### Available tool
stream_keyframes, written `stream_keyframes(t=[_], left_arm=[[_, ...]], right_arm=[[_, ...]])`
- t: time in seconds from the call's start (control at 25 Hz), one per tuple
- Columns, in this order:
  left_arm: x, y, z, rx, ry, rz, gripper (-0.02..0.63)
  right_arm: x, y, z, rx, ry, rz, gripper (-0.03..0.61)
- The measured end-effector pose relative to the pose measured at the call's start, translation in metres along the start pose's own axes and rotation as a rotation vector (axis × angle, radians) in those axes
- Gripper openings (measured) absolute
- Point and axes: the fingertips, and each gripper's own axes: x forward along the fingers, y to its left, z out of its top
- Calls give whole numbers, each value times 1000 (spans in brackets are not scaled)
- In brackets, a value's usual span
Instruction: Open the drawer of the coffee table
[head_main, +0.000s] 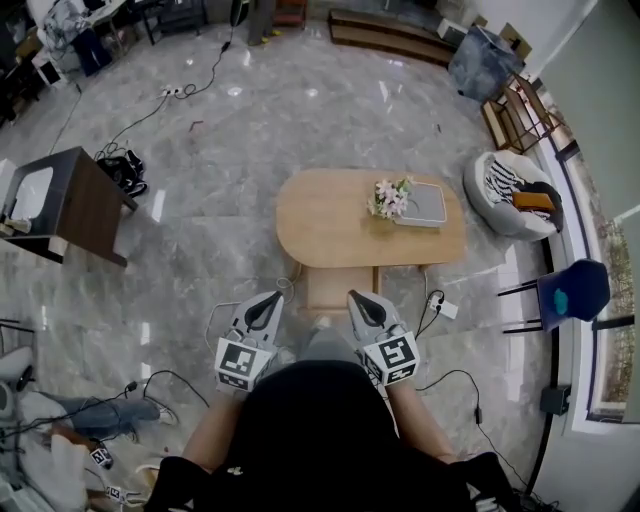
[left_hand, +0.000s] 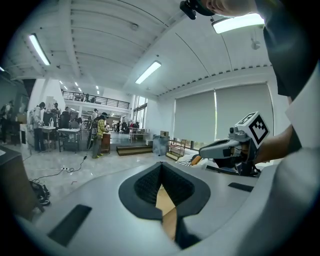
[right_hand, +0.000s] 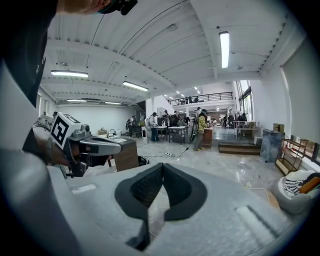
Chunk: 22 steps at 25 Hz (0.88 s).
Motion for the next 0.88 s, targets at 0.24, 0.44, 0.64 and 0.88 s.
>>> stream_keyframes(t=[0.24, 0.44, 0.64, 0.88], left_arm=[[-9, 9, 6, -16, -10, 31, 14], [-14, 13, 14, -36, -22, 50, 14], [-20, 16, 16, -39, -34, 75, 14], [-26, 21, 13, -58, -37, 85, 14]], right_arm=[[0, 4, 14, 2, -27, 4, -2], [-3, 2, 20, 13, -35, -1, -2], [-7, 4, 23, 23, -44, -11, -2], [-7, 8, 22, 17, -37, -23, -3]])
